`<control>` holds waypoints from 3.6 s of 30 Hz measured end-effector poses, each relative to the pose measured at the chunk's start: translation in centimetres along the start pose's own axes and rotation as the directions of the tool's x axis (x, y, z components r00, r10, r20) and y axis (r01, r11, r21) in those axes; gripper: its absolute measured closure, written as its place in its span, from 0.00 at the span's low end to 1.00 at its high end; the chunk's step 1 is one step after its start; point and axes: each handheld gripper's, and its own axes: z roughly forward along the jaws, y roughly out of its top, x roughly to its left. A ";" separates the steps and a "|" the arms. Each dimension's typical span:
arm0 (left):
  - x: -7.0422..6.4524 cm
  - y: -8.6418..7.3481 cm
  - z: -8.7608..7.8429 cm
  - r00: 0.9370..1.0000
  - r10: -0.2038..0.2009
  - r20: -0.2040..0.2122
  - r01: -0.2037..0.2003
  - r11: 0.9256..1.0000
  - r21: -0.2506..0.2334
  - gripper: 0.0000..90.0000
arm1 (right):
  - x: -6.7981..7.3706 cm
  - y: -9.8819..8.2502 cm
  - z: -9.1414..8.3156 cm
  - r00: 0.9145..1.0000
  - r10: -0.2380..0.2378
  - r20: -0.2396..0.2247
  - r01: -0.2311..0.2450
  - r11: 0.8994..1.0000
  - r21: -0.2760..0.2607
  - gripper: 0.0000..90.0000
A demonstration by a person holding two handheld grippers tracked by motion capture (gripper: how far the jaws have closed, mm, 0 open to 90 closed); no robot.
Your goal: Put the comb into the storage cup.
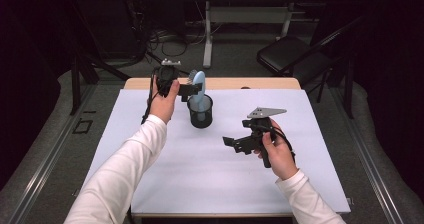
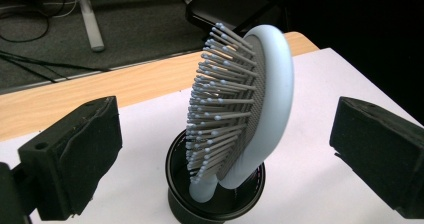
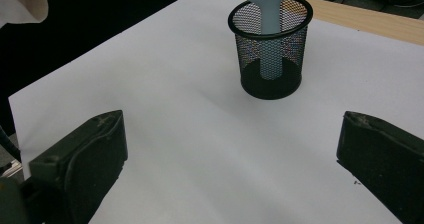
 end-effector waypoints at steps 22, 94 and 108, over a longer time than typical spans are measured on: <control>0.2 -0.6 -3.5 0.999 0.038 0.040 -0.038 0.999 0.014 0.01 | -0.6 0.1 -0.3 1.000 0.005 0.024 -0.005 1.000 0.002 0.00; 1.6 -9.3 -10.6 0.986 0.128 0.107 -0.123 0.991 -0.045 0.01 | -0.9 -2.2 -7.0 0.983 -0.017 0.183 0.018 1.000 -0.003 0.00; 2.4 -11.5 -11.4 0.987 0.108 0.120 -0.101 0.993 -0.057 0.01 | -1.9 -4.3 -9.1 0.973 0.030 0.230 -0.022 0.999 -0.038 0.00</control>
